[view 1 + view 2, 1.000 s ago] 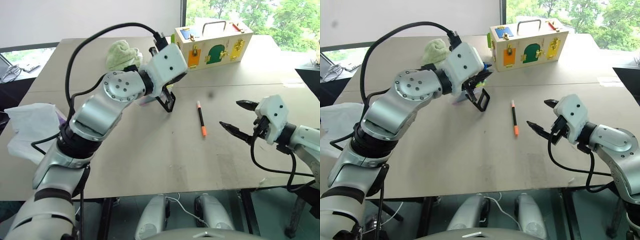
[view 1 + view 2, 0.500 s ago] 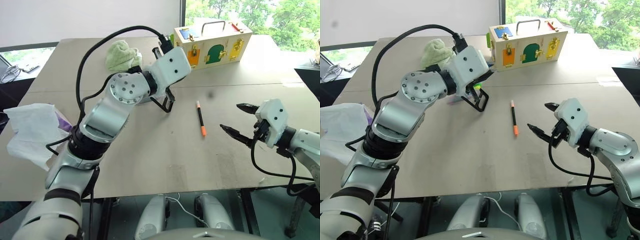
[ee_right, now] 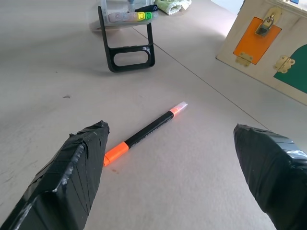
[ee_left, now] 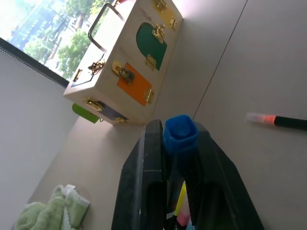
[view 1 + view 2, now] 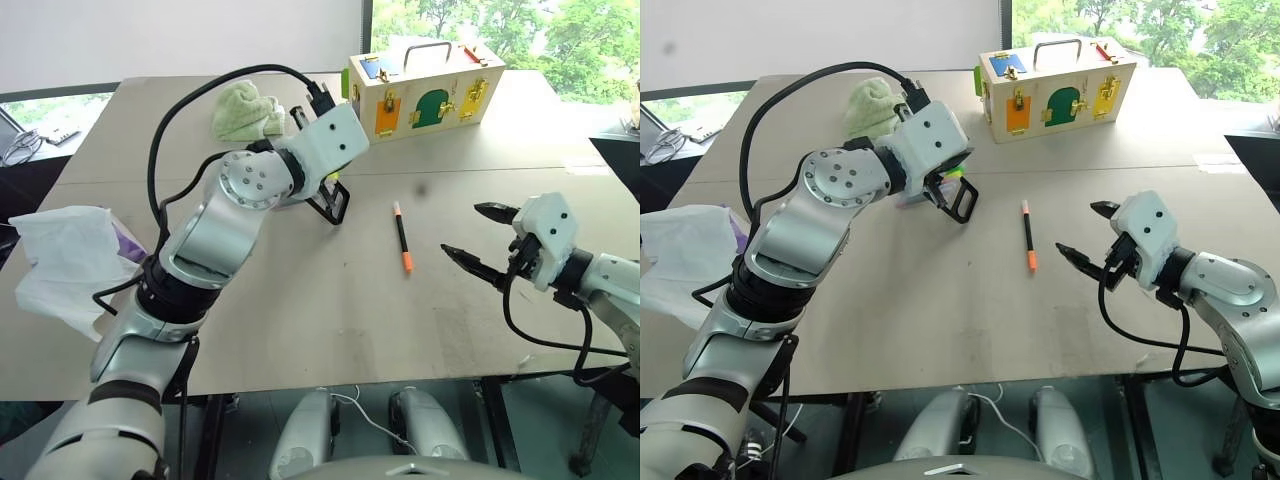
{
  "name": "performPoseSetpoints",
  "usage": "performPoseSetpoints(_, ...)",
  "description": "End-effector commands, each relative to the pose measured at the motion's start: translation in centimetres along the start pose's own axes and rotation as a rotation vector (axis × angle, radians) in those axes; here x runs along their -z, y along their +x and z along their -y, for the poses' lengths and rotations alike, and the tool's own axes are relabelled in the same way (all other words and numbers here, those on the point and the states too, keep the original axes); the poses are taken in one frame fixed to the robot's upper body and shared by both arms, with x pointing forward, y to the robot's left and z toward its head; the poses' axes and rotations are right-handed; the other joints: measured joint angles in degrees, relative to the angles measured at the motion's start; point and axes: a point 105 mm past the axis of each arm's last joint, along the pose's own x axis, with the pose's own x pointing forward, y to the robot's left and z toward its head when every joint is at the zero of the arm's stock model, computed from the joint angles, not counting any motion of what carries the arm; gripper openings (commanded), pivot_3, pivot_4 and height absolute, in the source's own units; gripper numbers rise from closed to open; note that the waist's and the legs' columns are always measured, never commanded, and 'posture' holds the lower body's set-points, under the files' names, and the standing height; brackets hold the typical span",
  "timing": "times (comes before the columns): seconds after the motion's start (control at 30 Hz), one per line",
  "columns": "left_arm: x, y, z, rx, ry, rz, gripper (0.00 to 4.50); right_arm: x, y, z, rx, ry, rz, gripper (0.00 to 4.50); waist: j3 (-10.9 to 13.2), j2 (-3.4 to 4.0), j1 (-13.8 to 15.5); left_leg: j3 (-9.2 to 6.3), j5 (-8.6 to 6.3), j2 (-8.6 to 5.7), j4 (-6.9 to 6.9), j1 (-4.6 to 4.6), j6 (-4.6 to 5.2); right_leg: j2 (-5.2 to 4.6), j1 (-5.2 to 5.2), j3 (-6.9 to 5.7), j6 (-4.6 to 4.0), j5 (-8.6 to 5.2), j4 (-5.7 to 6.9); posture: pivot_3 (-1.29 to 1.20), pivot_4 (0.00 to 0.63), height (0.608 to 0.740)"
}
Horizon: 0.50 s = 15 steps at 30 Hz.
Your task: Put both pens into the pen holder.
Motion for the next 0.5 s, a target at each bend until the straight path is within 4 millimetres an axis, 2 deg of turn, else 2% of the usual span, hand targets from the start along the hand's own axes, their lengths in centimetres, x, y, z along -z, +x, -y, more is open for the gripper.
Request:
performPoseSetpoints(0.03,-0.5,-0.5,-1.6,-0.070,0.002,-0.001,1.03,-1.2,-0.3,0.2,0.014,-0.044,0.041,4.50,0.0,0.00,0.0,0.00,0.00,0.00,0.01,0.00,0.00,0.00,0.00,0.00,0.00,0.00,0.00,0.00,0.150,0.740)
performPoseSetpoints(0.1,-0.7,-0.4,-1.8,-0.082,0.001,0.010,1.65,-1.2,-0.3,0.2,0.016,-0.043,0.040,4.50,0.0,0.00,0.0,-0.01,0.00,0.00,0.05,-0.01,0.00,0.00,0.00,-0.01,0.00,0.00,0.02,0.00,0.150,0.740)
performPoseSetpoints(0.23,-1.5,-0.3,-1.2,-0.059,-0.023,0.067,3.67,-1.1,-0.3,0.2,0.021,-0.042,0.037,4.50,0.0,0.00,0.0,-0.03,0.00,0.00,0.17,-0.06,0.00,-0.01,0.00,-0.03,0.00,0.00,0.07,0.00,0.150,0.740)
performPoseSetpoints(0.3,-2.2,-0.5,-0.5,-0.019,-0.061,0.117,3.67,-0.9,-0.2,0.2,0.025,-0.041,0.028,4.50,0.0,0.00,0.0,-0.05,0.00,0.00,0.24,-0.09,0.00,-0.01,0.00,-0.05,0.00,0.01,0.08,0.00,0.150,0.740)
performPoseSetpoints(0.37,-2.8,-1.1,0.3,0.044,-0.137,0.179,3.67,0.0,0.5,0.5,0.058,-0.017,-0.027,4.50,0.0,0.02,-0.1,-0.10,0.00,0.02,0.38,-0.16,-0.01,-0.01,0.00,-0.10,0.00,0.01,0.11,0.00,0.150,0.740)
performPoseSetpoints(0.5,-2.8,-2.9,1.2,0.155,-0.376,0.256,3.67,1.8,2.1,0.2,0.078,0.045,-0.115,4.50,0.0,0.03,-0.3,-0.15,0.06,0.09,0.58,-0.24,-0.10,-0.09,-0.02,-0.11,-0.01,0.02,0.16,0.00,0.150,0.740)
